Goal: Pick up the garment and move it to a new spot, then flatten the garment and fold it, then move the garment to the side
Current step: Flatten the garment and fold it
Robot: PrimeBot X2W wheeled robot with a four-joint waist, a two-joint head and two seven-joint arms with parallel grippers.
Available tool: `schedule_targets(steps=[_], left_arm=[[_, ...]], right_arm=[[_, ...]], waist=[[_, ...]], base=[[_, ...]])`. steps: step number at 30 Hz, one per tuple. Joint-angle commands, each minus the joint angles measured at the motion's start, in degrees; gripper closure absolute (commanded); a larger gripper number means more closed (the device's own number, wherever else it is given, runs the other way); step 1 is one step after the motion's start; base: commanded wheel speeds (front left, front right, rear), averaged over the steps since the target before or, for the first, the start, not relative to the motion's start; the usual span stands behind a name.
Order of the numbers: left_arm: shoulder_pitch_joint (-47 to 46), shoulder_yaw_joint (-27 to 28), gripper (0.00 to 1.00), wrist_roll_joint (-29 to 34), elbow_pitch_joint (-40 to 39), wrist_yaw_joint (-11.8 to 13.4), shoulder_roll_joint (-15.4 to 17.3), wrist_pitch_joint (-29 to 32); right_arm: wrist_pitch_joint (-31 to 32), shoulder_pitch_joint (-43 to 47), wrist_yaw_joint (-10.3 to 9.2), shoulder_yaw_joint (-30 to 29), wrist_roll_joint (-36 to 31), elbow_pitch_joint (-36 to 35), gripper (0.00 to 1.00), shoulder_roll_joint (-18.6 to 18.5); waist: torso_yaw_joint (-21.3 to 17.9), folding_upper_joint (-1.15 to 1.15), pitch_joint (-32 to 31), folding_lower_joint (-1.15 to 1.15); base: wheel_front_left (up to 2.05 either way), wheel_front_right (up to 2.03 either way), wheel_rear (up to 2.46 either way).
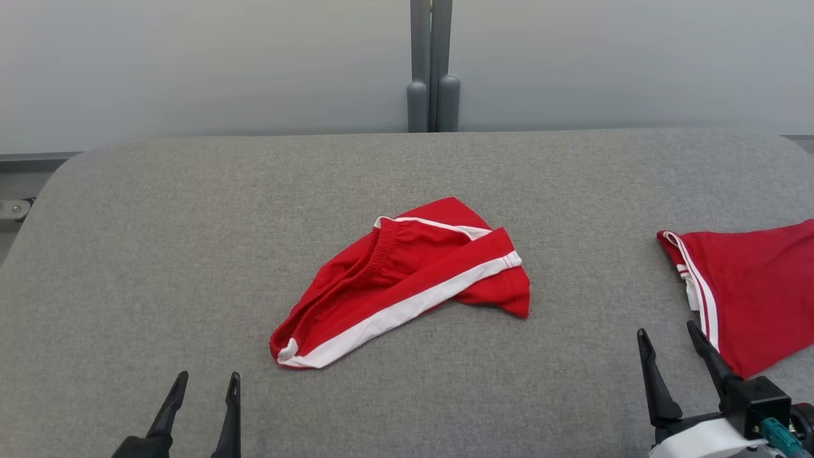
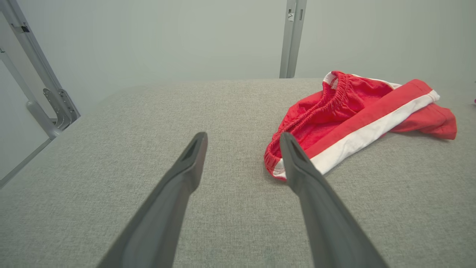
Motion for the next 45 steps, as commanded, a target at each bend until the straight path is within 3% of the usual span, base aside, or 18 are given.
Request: schedule_targets(steps=[1, 21, 36, 41, 45], left_arm=[[0.6, 0.3, 0.00, 0.6, 0.1, -0.4, -0.2, -0.1], [1.3, 4.8, 0.00, 0.4, 1.7, -4.0, -4.4, -0.1], [0.2, 3.2, 0.00, 0.9, 1.6, -4.4, -3.7, -0.1], [-3.4, -0.7, 0.00, 1.6, 0.0, -4.4, -1.4, 2.7], [-6.7, -5.0, 0.00, 1.7, -3.7, -4.4, 1.5, 11.4]], right_arm=[[-0.2, 0.6, -0.09, -0.2, -0.1, 0.2, 0.00, -0.2], [-0.2, -0.1, -0.09, -0.6, 0.0, 1.0, 0.00, 0.1], [-0.2, -1.2, -0.09, 0.6, 0.3, 0.5, 0.00, 0.3], [0.2, -4.7, -0.09, 5.9, 1.5, 0.3, 0.00, -3.0], [8.0, -12.0, -0.09, 12.7, 3.6, -0.2, 0.00, -8.4]], waist=[[-0.1, 0.00, -0.1, 0.00], [-0.3, 0.00, 0.1, 0.00], [-0.3, 0.00, 0.8, 0.00], [-0.2, 0.00, 2.5, 0.00], [-0.4, 0.00, 4.8, 0.00]], base=[[0.00, 0.00, 0.00], [0.00, 0.00, 0.00], [0.00, 0.00, 0.00], [0.00, 0.00, 0.00], [0.00, 0.00, 0.00]])
